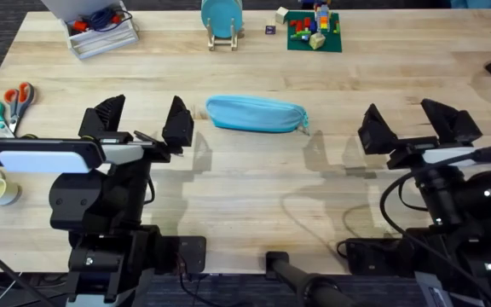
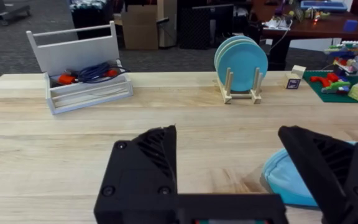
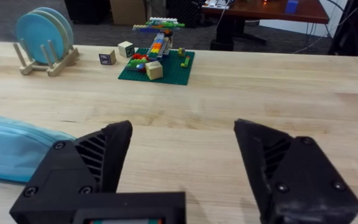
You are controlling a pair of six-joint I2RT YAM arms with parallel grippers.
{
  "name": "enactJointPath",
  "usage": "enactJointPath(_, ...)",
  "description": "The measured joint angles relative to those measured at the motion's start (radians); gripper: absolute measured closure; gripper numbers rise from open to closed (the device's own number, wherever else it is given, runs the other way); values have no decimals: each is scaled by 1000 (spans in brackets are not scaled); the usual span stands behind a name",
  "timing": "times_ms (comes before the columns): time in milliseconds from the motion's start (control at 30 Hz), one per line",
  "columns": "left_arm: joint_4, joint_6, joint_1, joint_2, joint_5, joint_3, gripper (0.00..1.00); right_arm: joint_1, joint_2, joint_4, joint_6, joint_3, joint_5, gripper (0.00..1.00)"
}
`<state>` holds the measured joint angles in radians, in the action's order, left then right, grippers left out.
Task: Unzip the bag, pick up the pens from the table one at a time and place them inside, then zip the bag closed.
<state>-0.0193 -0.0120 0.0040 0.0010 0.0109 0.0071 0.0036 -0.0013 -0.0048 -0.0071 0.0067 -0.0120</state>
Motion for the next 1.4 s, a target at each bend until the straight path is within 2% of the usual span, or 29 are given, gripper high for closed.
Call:
enactJointPath(467,2,0,0,0,0,0,6,0,0,1,0,0,-3,4)
enactJointPath(700,76,0,0,0,0,1,8,0,0,3,0,0,-3,4)
enactJointPath(833,45,0,0,0,0,16,7,0,0,-3,0,6,-3,3)
enactJointPath(967,-30,0,0,0,0,86,7,0,1,-10,0,48,-4,5)
enactJointPath(1167,-187,-1,0,21,-1,253,7,0,8,-116,0,191,-4,5)
enactJointPath(1400,-335,0,0,167,-1,455,7,0,166,-270,0,403,-5,3)
